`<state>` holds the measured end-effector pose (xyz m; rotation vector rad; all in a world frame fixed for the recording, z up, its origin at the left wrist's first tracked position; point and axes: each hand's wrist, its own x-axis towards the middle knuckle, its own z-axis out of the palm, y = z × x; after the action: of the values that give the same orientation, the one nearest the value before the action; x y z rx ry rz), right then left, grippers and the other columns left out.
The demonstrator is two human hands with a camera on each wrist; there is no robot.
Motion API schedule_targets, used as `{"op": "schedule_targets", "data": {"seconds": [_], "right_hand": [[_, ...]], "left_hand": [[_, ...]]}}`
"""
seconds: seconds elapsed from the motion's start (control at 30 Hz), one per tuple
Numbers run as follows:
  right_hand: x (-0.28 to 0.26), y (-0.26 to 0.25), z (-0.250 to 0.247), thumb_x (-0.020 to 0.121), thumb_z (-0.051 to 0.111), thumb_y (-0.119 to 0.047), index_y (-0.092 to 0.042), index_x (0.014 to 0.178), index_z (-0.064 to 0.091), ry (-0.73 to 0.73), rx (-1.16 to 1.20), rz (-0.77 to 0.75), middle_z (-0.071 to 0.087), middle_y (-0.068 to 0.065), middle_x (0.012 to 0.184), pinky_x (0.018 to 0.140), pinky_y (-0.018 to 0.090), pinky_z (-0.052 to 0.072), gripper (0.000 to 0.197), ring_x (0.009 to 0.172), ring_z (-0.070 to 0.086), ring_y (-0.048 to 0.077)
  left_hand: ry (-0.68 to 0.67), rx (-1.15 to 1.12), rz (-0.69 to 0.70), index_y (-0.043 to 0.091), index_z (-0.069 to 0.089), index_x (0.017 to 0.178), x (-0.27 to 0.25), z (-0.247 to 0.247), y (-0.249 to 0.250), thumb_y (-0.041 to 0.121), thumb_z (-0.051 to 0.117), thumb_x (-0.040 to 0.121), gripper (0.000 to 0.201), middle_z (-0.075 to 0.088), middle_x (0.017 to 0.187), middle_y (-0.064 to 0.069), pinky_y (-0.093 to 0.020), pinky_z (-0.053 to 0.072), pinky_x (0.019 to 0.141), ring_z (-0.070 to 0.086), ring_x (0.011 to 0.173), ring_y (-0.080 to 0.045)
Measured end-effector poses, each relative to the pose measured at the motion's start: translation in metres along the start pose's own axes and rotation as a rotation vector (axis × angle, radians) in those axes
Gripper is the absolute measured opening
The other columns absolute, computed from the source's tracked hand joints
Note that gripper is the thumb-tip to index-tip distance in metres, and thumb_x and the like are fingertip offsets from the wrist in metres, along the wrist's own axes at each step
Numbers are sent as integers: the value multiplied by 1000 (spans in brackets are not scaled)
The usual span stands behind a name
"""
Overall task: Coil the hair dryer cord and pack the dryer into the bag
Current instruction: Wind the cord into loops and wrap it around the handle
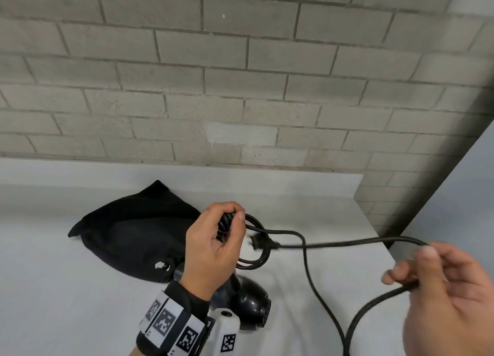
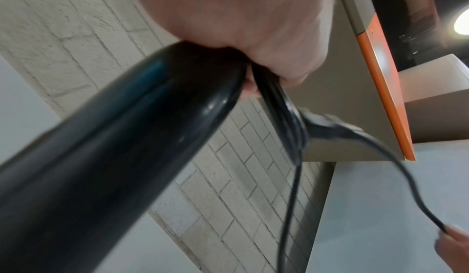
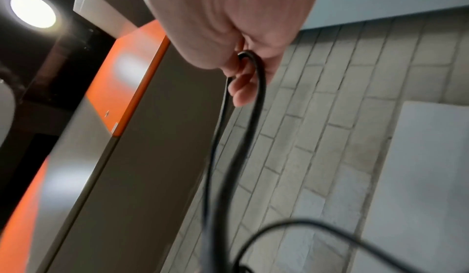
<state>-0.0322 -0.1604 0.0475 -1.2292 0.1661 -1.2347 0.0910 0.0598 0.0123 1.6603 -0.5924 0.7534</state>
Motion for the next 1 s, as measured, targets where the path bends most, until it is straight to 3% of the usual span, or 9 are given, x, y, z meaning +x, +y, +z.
{"op": "schedule_targets", "data": {"seconds": [0.1, 0.13, 0.2, 0.27, 0.33, 0.53, 0.7, 0.83, 1.0], "right_hand": [[16, 15, -40, 84, 65, -36, -20, 96, 61, -93, 303, 210, 66, 2, 73, 54, 26, 54, 20, 54, 61, 15], [14, 21, -55, 94, 57, -22, -6, 105, 57, -223, 541, 309, 65, 20, 83, 61, 37, 55, 20, 62, 63, 27], [15, 20, -86, 100, 28, 12, 17, 113, 45, -217, 540, 421, 53, 44, 89, 70, 55, 49, 21, 71, 61, 41], [8, 38, -95, 94, 22, 25, -3, 98, 65, -412, 201, 404, 60, 31, 74, 61, 38, 52, 51, 57, 58, 27], [-5, 46, -102, 89, 33, 26, -17, 79, 70, -326, -144, 328, 61, 10, 57, 49, 21, 47, 58, 46, 53, 16], [-11, 58, -80, 86, 45, 27, -12, 73, 67, -483, -332, 457, 44, 10, 50, 49, 13, 36, 46, 48, 40, 14], [-21, 67, -48, 83, 70, -4, -42, 84, 57, -927, -834, 210, 47, -11, 48, 49, 11, 34, 40, 50, 44, 5], [-26, 63, -13, 90, 58, -40, -51, 125, 32, -1255, -1198, -6, 48, -25, 108, 83, 12, 41, 44, 108, 50, 4], [-35, 64, 34, 97, 43, -49, -29, 149, 19, -1121, -889, -198, 23, -17, 150, 113, 17, 19, 61, 139, 20, 0]], "left_hand": [[12, 10, -14, 7, 68, 92, -1, 0, -3, 24, 55, 94, 21, 64, 81, 6, -25, 49, 63, 60, 69, -9], [11, 10, -18, 7, 68, 92, -1, 0, -3, 24, 55, 95, 21, 64, 81, 6, -26, 49, 62, 60, 68, -9], [10, 9, -14, 7, 68, 92, -1, 1, -2, 25, 55, 95, 22, 64, 81, 6, -26, 49, 61, 59, 67, -10], [12, 15, -6, 7, 68, 92, 0, 1, -1, 26, 55, 95, 23, 64, 80, 5, -27, 50, 59, 59, 66, -10], [12, 26, -3, 7, 67, 92, 0, 1, -1, 26, 54, 95, 23, 64, 80, 4, -27, 50, 59, 59, 66, -10], [9, 7, -52, 15, 66, 95, -1, 1, -1, 31, 50, 96, 22, 64, 80, 10, -25, 48, 61, 60, 66, -8], [13, -59, -96, 24, 65, 96, -3, 0, -3, 35, 49, 97, 20, 58, 69, 12, -27, 44, 57, 55, 58, -8], [14, -81, -119, 26, 65, 97, -5, -1, -4, 39, 48, 98, 22, 58, 67, 12, -27, 43, 57, 52, 56, -7], [20, -118, -162, 27, 65, 96, -6, -1, -5, 41, 48, 98, 22, 58, 67, 15, -25, 40, 59, 51, 57, -3]]}}
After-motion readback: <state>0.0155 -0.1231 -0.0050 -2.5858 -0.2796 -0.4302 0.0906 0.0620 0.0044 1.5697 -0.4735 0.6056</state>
